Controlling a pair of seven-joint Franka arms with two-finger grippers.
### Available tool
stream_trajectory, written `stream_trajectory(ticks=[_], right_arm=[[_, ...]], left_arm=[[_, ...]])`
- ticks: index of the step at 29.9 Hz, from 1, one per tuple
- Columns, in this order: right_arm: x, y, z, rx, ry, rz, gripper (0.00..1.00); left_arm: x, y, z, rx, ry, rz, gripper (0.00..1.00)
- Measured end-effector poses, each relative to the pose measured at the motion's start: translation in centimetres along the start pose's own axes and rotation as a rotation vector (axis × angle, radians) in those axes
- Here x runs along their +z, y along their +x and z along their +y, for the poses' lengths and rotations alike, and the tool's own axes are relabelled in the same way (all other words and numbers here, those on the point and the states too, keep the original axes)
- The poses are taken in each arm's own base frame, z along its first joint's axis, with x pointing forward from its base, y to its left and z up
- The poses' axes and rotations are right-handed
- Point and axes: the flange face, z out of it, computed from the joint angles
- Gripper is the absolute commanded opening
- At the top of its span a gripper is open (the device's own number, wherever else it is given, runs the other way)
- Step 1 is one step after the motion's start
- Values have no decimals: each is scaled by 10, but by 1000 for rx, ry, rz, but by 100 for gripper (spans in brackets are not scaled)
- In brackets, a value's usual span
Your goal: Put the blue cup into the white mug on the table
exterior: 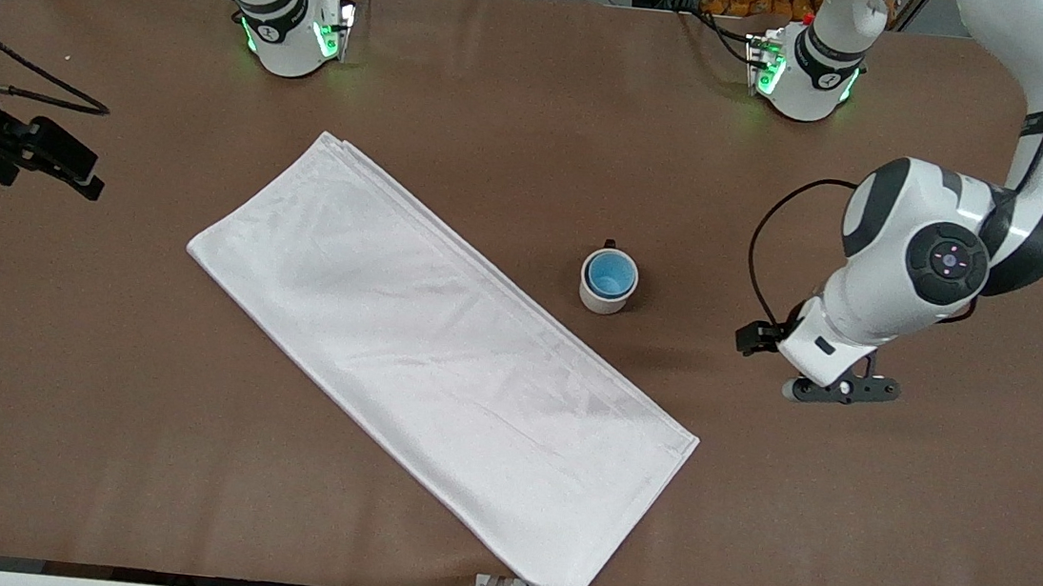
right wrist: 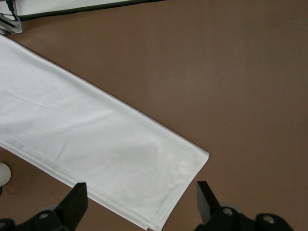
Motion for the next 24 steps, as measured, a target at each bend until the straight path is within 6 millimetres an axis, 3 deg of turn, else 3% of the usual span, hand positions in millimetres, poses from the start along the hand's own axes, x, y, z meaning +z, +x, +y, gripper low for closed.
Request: stream_trajectory(ticks=[6,11,24], right_arm=[[10,2,8,-3,2,0,100],[14,2,11,-34,0,2,100],[19,-9,19,-47,2,30,100]], left_arm=[[-21,17,-42,50,3,41,100],[-43,17,-68,46,12,48,100],[-98,-19,-66,57,46,36,100]])
